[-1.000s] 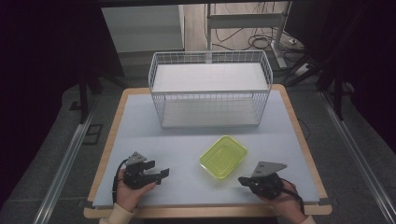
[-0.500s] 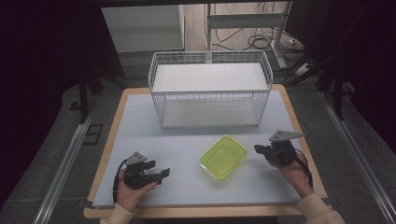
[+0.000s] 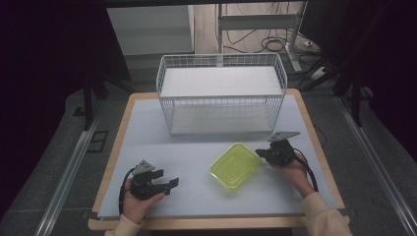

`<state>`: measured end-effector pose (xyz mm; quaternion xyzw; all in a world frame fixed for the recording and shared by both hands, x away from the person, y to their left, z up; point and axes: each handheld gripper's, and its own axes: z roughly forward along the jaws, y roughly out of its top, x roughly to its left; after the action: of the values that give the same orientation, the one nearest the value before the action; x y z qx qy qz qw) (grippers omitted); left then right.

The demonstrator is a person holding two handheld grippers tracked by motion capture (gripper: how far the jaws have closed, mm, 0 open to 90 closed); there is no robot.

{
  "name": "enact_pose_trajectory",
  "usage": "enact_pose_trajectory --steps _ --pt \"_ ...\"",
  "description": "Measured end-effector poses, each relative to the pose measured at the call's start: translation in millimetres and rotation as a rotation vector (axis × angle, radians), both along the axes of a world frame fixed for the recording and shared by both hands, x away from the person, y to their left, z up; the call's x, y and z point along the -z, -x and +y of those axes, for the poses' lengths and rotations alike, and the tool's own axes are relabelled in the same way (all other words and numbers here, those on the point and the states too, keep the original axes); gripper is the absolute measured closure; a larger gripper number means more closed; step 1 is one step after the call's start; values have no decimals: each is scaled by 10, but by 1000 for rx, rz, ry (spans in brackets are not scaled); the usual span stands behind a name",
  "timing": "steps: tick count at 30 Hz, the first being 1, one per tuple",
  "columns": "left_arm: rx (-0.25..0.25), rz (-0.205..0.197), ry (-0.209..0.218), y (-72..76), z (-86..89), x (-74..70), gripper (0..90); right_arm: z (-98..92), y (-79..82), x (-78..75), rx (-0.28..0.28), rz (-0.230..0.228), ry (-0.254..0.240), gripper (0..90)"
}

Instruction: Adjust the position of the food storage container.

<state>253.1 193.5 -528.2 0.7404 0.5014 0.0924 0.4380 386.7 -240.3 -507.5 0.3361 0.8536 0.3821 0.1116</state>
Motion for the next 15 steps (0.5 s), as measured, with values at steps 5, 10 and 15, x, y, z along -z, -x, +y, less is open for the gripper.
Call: enact_pose_trajectory --steps 5,10,15 --pt "2 3 0 -5 7 7 239 -9 12 13 -15 10 3 900" --pt "-3 0 6 -6 10 9 239 -9 61 16 -44 8 13 900" --pt "-1 0 4 -4 9 6 239 3 146 1 -77 5 31 900"
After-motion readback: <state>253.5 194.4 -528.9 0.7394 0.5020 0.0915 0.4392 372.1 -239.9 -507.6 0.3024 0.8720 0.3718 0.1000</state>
